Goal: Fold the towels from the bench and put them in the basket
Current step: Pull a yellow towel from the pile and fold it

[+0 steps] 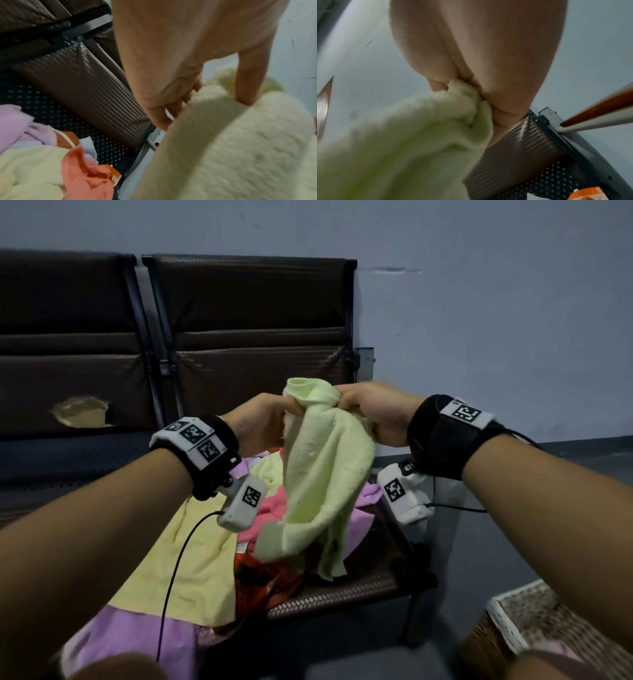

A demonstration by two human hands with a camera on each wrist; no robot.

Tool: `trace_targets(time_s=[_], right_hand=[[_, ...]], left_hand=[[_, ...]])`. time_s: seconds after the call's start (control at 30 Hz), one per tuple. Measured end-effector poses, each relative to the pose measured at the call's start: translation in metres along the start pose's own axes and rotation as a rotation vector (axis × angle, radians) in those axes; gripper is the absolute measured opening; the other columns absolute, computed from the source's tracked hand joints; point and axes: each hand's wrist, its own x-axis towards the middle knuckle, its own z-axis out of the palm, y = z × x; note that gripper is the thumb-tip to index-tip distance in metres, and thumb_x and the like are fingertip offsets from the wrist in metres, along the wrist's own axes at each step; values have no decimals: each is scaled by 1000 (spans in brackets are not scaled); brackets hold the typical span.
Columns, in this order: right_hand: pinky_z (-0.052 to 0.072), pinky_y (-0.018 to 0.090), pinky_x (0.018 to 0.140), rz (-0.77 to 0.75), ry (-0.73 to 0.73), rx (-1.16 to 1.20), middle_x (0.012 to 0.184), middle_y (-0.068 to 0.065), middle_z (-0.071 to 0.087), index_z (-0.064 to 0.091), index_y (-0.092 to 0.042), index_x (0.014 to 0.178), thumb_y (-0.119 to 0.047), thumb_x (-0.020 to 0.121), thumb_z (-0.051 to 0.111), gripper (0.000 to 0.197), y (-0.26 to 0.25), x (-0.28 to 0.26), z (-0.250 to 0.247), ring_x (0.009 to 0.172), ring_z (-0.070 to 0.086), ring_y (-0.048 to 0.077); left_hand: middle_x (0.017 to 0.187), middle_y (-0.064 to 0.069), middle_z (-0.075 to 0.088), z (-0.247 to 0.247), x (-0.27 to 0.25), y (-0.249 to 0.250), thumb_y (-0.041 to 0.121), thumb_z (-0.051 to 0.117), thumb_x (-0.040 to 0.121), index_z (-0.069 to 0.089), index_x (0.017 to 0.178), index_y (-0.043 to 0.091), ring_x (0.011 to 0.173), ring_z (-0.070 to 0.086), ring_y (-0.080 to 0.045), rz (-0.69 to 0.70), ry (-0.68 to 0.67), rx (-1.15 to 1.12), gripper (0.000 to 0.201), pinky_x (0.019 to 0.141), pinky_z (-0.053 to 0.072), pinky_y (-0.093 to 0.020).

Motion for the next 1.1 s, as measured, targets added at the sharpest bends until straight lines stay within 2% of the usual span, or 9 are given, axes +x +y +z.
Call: trace_targets(time_s=[0.1,0.23,0.4,0.63,0.83,0.9,0.97,1.07,1.1], right_hand=[[57,35,81,22,-18,-105,110,8,73,69,-7,117,-26,92,64,32,3,10,-25,94,70,26],[61,39,86,121,117,-370,101,7,78,76,-9,102,-39,63,91,51,13,33,-56,93,76,25],[60,49,86,-174,589,-320,97,9,76,77,-12,102,-29,76,82,31,14,66,-63,91,73,27],[53,37,73,-559,644,-187,78,-1,70,72,-21,82,-24,87,71,7,-11,79,-62,78,63,14],[56,34,83,-324,439,-316,91,-3,75,76,-16,106,-20,92,66,17,53,55,-58,87,69,14],[57,28,75,-172,319,-434,86,-4,75,76,-14,106,-19,92,64,19,83,44,-54,82,69,17],[53,21,66,-5,198,-489,77,-5,73,76,-12,100,-16,92,63,15,114,29,-48,73,65,15],[56,39,80,264,-2,-336,97,18,73,70,3,108,-7,92,63,20,151,9,-36,84,67,26],[58,37,75,336,-53,-306,95,17,73,69,2,106,-7,92,63,17,160,4,-34,79,69,24]], left_hand=[[116,-14,73,-8,11,9,29,71,86,72,115,6,109,68,-32,27,73,83,37,100,50,-46],[102,-7,77,-13,39,21,40,70,91,77,101,10,99,73,-26,118,281,306,32,93,58,-44],[101,-12,76,-19,75,39,29,65,95,77,96,11,99,72,-30,324,510,359,21,91,57,-48],[98,-3,75,-40,81,65,20,66,94,76,102,15,90,70,-15,521,457,105,13,81,56,-31],[99,-15,68,-29,48,-7,6,64,93,70,105,2,89,66,-25,212,331,61,15,86,54,-38],[101,-20,65,-22,34,-40,5,62,94,67,108,-3,93,62,-29,52,260,143,17,87,53,-39],[95,-19,63,-12,20,-68,6,62,94,65,101,-5,89,62,-29,-105,163,242,14,80,56,-36],[70,-10,66,-1,5,-100,6,62,94,62,77,3,62,67,-20,-339,-9,290,17,60,60,-30],[66,-10,68,1,1,-107,7,61,94,64,77,4,56,67,-20,-406,-71,297,18,54,58,-28]])
